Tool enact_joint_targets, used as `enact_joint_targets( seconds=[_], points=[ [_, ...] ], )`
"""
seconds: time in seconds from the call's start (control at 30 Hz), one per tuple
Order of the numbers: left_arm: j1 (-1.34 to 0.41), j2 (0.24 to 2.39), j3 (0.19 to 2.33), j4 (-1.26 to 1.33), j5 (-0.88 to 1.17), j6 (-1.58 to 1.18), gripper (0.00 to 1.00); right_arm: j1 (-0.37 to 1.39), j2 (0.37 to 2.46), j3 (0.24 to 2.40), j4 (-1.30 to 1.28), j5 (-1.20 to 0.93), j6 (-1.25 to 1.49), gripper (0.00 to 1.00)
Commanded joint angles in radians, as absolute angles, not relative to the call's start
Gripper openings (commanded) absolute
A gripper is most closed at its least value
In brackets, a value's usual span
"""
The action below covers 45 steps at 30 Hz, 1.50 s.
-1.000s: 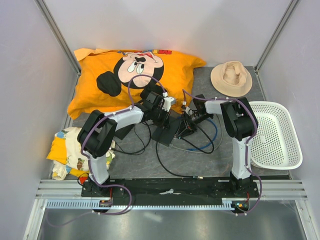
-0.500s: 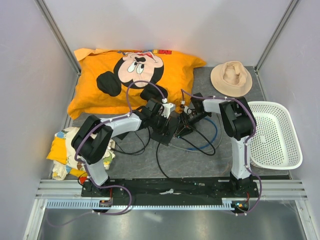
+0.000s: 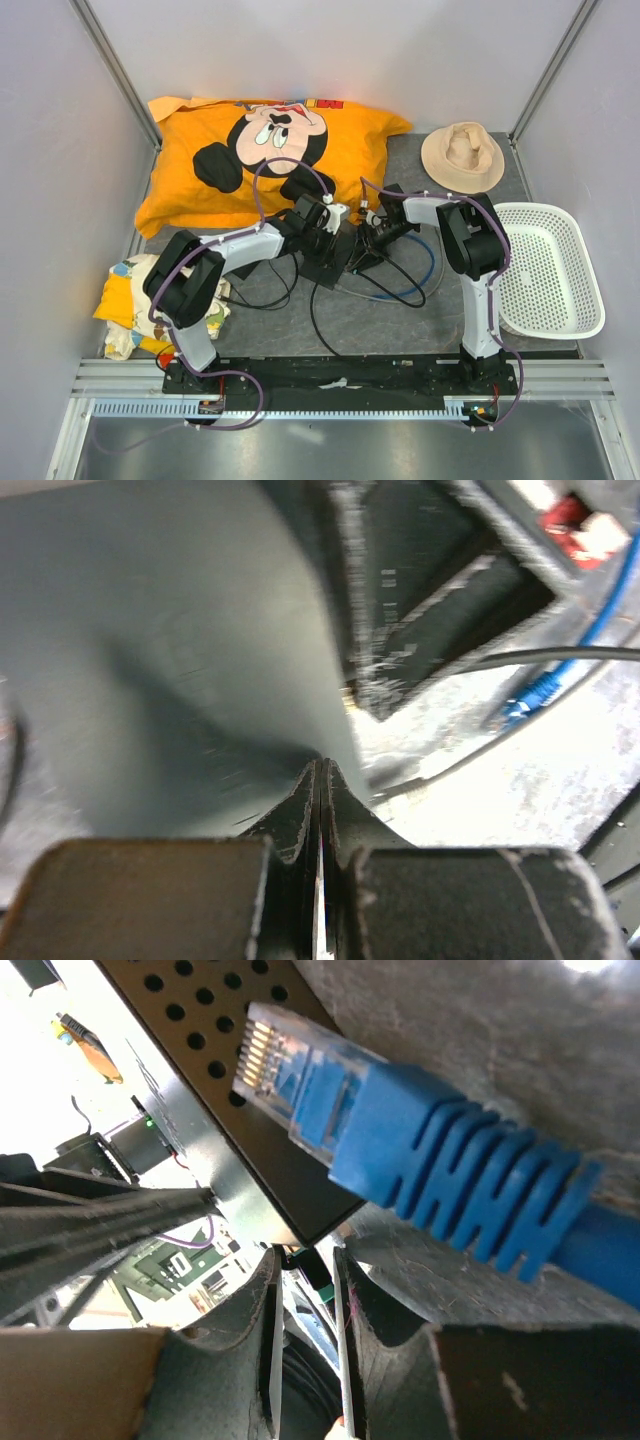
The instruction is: Pull the plug from the switch port
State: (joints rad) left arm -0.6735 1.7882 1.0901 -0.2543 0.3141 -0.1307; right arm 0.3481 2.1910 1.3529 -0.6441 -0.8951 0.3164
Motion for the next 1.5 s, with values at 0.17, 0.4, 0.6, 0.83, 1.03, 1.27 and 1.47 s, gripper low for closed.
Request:
enact_joint_targets(
  seconds=[0.17, 0.4, 0.6, 0.83, 1.03, 1.27, 1.47],
  points=[
    [-0.661, 1.874, 1.072, -0.422, 0.137, -0.176, 0.01, 0.400, 2.327, 1.342, -0.547, -0.206, 0.282, 0.00],
    [-0.664, 1.916, 1.060, -0.428, 0.123, -0.222, 0.02, 0.396, 2.329, 1.292, -0.571, -0.212, 0.258, 0.00],
    [-0.676, 1.944, 1.083, -0.439, 0.115, -0.209, 0.02, 0.384, 2.361, 1.301, -0.580, -0.248, 0.247, 0.00],
    [-0.680, 1.976, 1.094, -0.462, 0.080, -0.236, 0.02, 0.365, 2.338, 1.256, -0.574, -0.302, 0.247, 0.00],
    [-0.678, 1.990, 1.085, -0.449, 0.092, -0.236, 0.01, 0.367, 2.223, 1.175, -0.565, -0.331, 0.215, 0.00],
    [-0.680, 1.999, 1.097, -0.443, 0.089, -0.224, 0.02, 0.388, 2.227, 1.167, -0.574, -0.314, 0.212, 0.00],
    [-0.680, 1.991, 1.094, -0.437, 0.090, -0.222, 0.02, 0.388, 2.249, 1.190, -0.598, -0.310, 0.206, 0.00]
  ],
)
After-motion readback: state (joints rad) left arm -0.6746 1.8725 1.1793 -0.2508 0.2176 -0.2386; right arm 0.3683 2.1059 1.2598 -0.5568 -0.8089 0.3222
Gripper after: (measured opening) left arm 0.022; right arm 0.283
